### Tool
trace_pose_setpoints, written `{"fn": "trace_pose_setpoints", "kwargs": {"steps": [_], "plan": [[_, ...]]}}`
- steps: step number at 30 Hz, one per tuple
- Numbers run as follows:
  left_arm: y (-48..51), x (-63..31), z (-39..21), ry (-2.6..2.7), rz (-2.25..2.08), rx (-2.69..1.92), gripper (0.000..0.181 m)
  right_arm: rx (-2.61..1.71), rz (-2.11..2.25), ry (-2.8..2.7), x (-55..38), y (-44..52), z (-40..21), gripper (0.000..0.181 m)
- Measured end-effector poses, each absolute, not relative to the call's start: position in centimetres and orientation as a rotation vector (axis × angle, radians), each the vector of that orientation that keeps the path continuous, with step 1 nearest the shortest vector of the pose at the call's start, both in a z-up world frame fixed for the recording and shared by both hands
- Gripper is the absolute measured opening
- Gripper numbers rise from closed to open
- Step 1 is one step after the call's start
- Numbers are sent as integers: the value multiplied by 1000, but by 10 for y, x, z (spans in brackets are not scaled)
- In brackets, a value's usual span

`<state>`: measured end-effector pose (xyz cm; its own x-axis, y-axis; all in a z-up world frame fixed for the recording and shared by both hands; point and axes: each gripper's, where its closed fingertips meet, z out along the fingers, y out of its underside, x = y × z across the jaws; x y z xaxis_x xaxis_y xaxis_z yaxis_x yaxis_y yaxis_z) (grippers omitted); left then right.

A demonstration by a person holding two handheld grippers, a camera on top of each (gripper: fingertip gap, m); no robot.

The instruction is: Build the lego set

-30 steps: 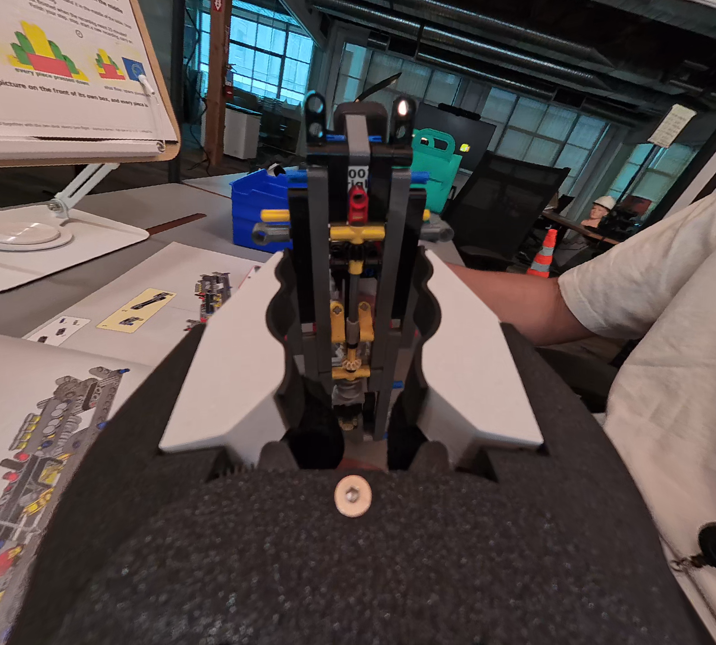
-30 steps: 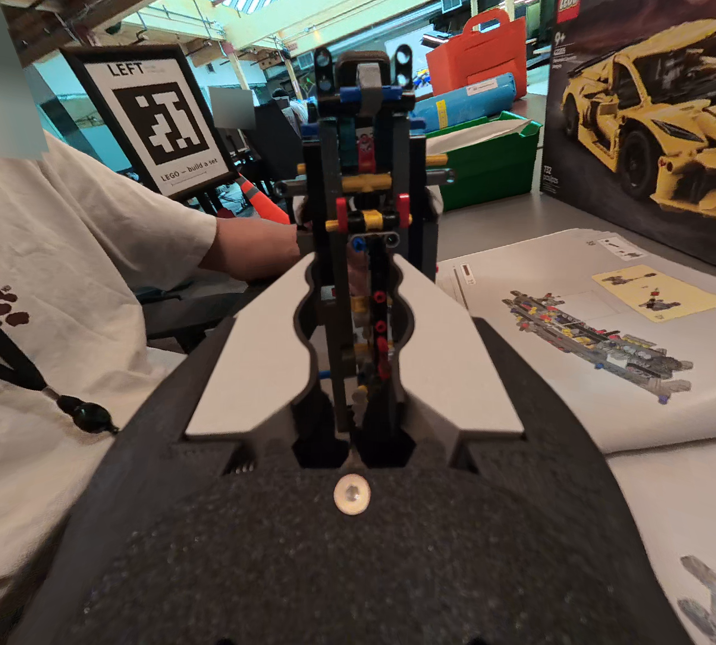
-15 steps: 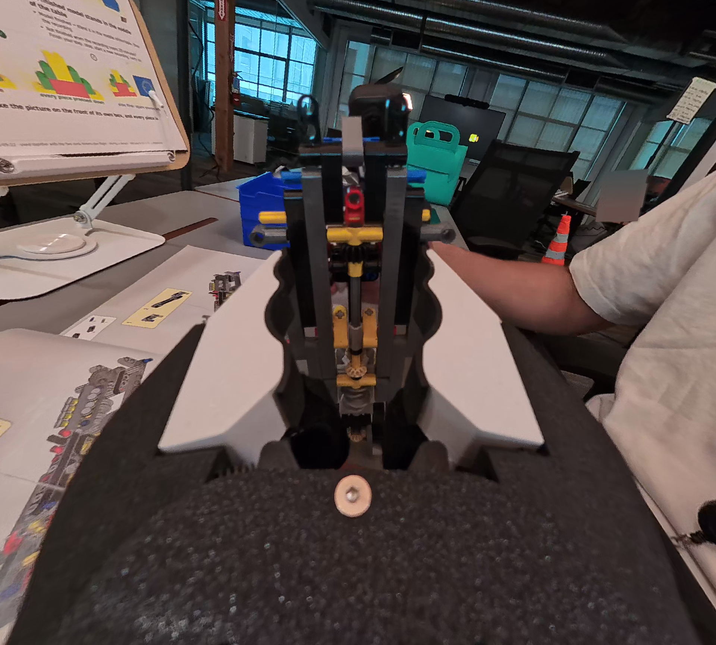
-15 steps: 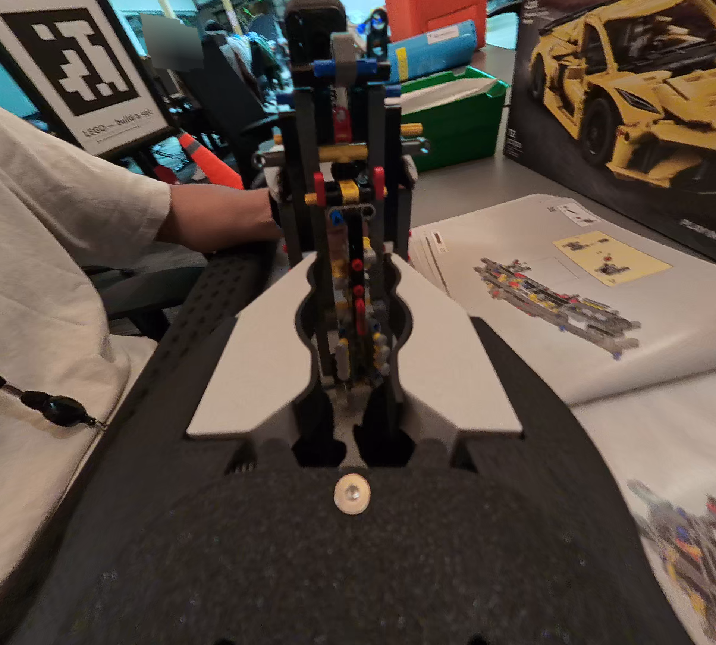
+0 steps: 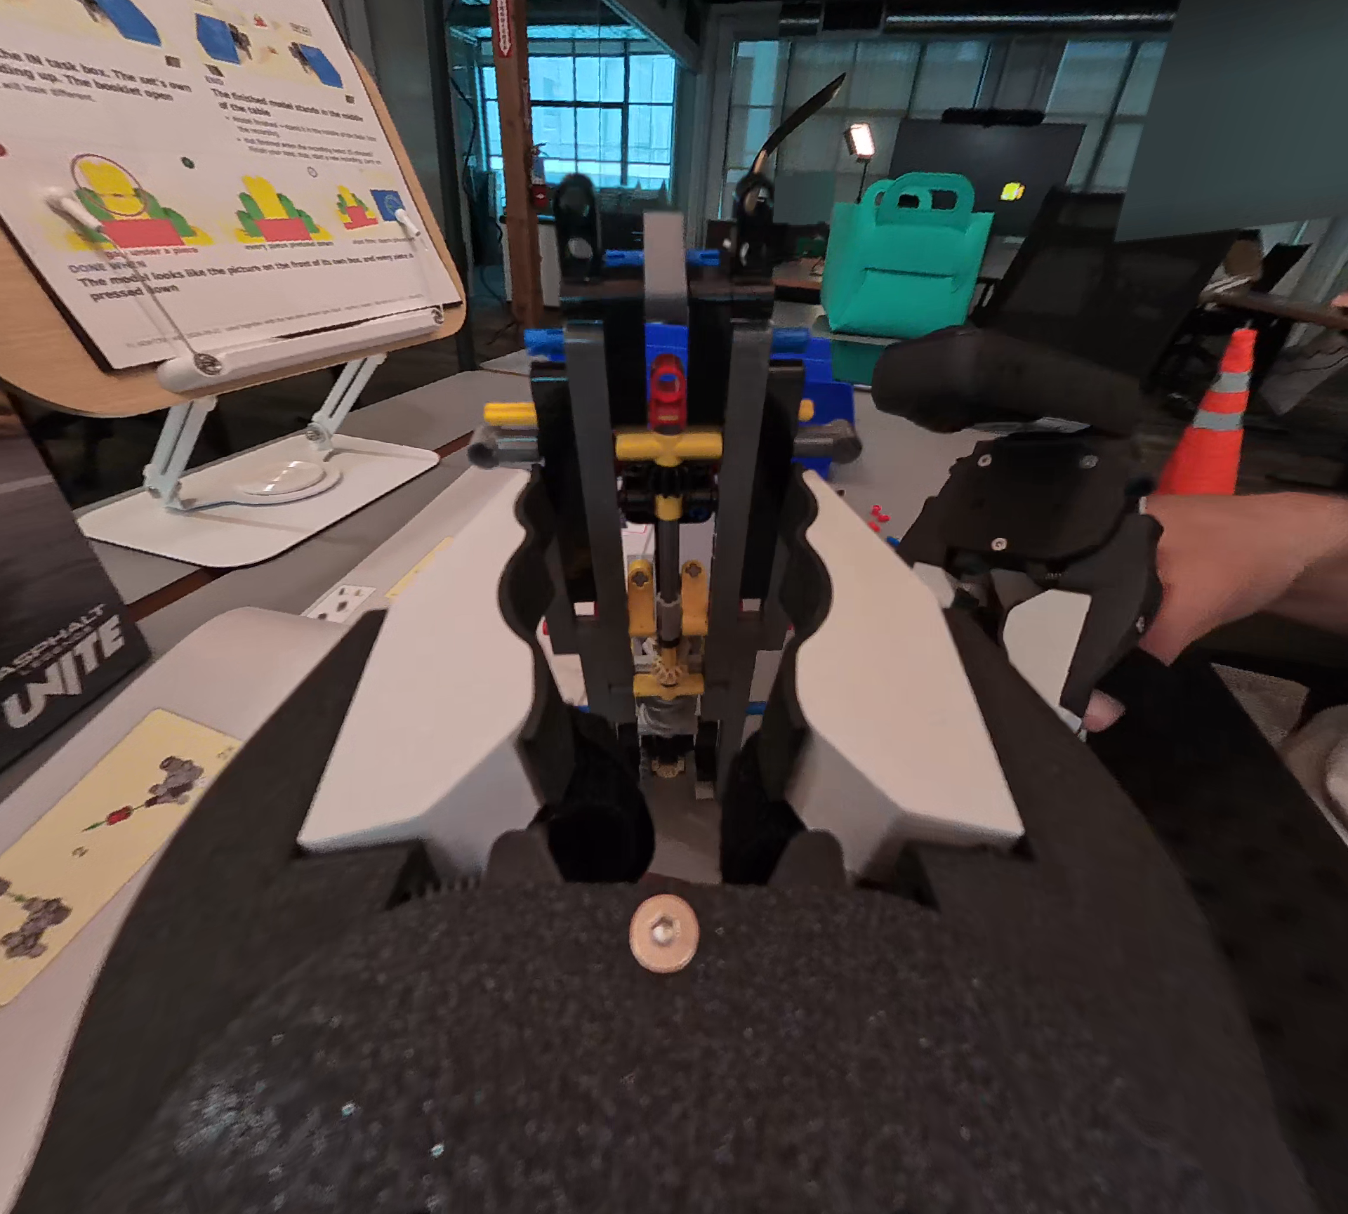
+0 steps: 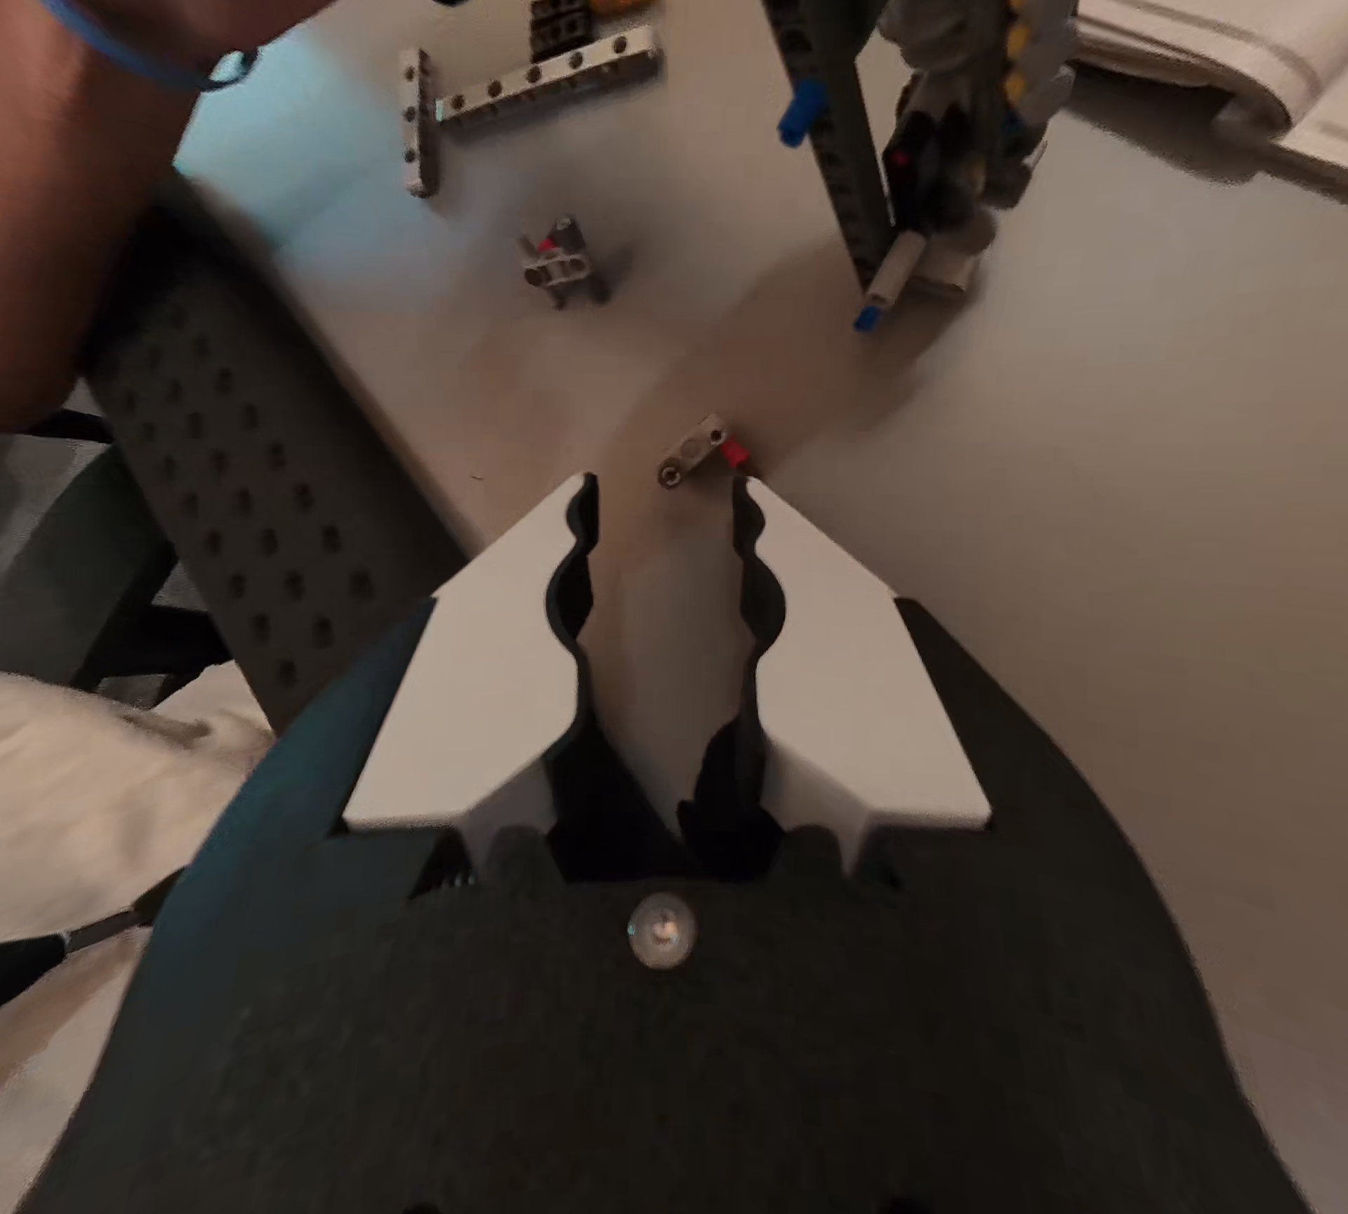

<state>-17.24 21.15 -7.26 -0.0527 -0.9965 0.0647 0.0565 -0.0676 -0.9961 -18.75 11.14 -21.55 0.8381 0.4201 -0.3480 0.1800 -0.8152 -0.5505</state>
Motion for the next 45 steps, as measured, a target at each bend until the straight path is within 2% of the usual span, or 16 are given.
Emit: {"fn": "trace_pose_setpoints", "kwargs": {"steps": [8,12,15,18,23,25,31,45], "plan": [[214,-173,-73,1169,-1294,-1203,61,-2621,656,-435,-194,117,-229,27],[217,-177,-74,1167,-1307,-1222,61,-2621,648,-470,-194,123,-233,10],[222,-181,-75,1162,-1328,-1249,61,-2564,713,-487,-196,126,-229,6],[225,-186,-76,1162,-1379,-1278,61,-2348,889,-534,-199,130,-195,6],[226,-190,-76,1145,-1496,-1294,61,-1711,1089,-663,-181,149,-71,5],[224,-191,-77,1156,-1517,-1283,61,-1671,1112,-676,-174,169,-52,5],[220,-192,-78,1202,-1506,-1262,61,-1613,1211,-775,-197,188,-49,6],[212,-187,-77,1244,-1441,-1259,61,-1626,1083,-855,-207,181,-59,5]]}}
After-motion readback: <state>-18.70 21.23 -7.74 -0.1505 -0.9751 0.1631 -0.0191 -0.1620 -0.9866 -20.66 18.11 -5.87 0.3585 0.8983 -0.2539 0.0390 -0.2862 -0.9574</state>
